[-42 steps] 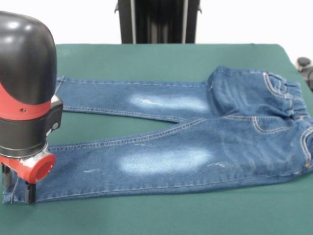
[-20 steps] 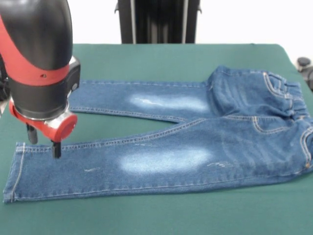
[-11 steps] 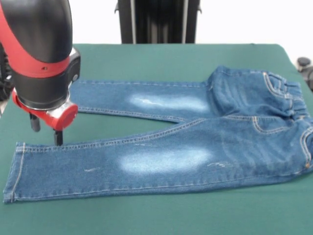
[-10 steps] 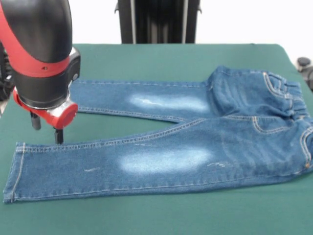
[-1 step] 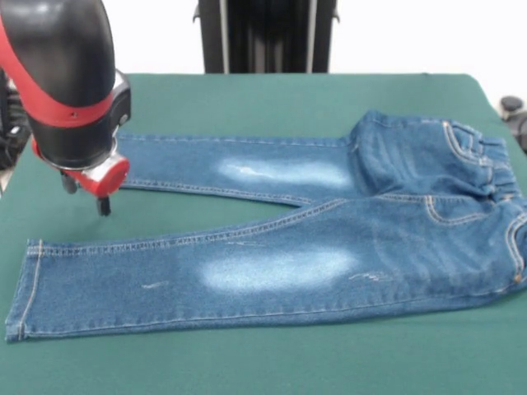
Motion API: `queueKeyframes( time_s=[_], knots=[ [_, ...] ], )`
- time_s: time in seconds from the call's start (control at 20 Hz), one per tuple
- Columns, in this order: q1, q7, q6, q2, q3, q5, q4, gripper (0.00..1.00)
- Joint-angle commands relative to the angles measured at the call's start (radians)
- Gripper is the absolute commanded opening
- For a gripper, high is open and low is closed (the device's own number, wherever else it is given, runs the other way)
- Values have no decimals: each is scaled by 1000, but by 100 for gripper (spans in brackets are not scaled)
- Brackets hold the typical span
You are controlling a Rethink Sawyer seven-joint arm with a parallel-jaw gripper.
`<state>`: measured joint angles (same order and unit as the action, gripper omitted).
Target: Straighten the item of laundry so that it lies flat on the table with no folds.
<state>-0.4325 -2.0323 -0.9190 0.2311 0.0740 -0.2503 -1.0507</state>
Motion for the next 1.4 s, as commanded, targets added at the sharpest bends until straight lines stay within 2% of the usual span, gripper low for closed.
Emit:
queueKeyframes(
  time_s=[0.05,0.3,0.45,0.75,1.4],
  knots=[
    [5,-66,-157,-49,-23,37,-146,100],
    [-4,-56,-214,-61,-17,38,-137,100],
    [-9,-61,-201,-55,-19,37,-163,100],
    [-19,-42,-212,-90,-34,26,-128,100],
    [-58,-37,-144,-129,-66,38,-164,100]
  ],
)
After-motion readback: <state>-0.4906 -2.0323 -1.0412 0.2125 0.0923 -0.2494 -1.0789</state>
